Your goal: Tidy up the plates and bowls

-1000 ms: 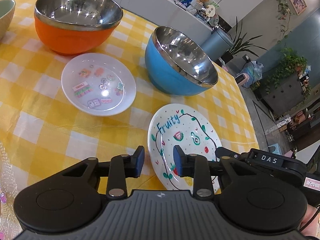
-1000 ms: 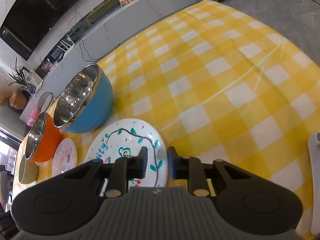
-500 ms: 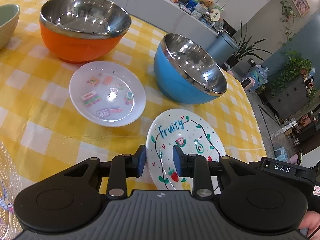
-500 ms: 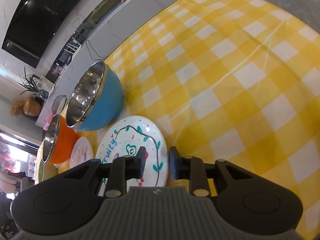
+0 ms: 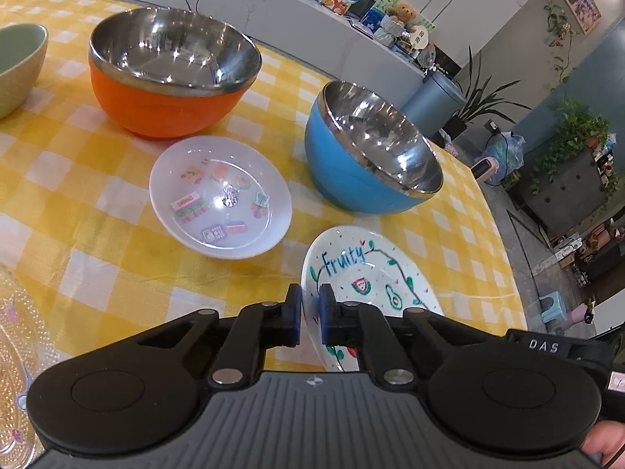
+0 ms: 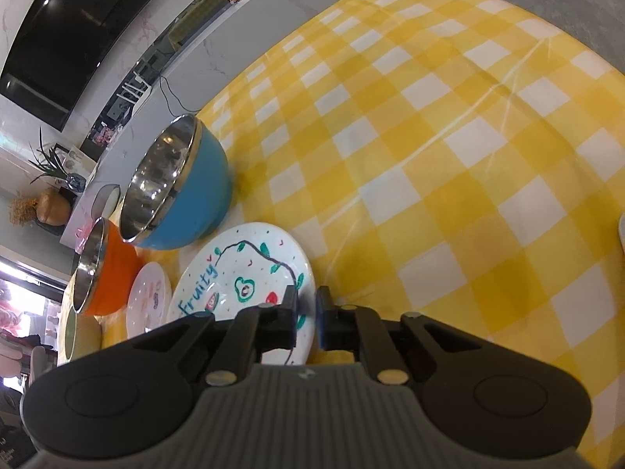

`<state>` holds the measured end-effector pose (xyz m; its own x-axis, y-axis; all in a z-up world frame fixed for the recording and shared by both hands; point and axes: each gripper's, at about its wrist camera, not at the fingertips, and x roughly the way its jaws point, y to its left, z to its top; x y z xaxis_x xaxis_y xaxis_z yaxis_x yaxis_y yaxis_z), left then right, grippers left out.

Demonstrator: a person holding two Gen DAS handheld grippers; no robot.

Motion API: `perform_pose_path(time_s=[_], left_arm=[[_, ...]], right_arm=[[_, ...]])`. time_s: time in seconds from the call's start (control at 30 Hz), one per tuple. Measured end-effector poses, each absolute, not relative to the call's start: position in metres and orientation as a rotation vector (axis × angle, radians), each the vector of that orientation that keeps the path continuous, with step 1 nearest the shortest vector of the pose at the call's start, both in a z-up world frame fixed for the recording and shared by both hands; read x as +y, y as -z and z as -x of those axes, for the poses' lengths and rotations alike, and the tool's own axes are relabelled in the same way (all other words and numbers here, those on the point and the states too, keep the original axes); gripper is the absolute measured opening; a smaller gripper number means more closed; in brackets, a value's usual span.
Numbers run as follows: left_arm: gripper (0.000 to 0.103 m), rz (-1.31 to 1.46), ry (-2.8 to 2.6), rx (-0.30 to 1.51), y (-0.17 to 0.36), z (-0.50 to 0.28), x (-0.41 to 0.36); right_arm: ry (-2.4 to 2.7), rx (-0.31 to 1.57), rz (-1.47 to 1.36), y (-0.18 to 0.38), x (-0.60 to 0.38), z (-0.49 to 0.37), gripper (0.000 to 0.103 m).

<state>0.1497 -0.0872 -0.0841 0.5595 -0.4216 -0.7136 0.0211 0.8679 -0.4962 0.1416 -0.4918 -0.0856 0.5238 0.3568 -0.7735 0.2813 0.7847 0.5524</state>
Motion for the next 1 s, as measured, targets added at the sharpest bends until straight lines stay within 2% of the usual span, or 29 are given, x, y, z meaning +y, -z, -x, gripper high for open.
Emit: perform_pose_path(time_s=[1.0], left_arm=[[0.008,0.523,0.203,0.871,0.054,-0.1,-0.031]], right_arm=[[-0.212,1.056,-0.811,0.076,-0.454,-0.103,0.008]])
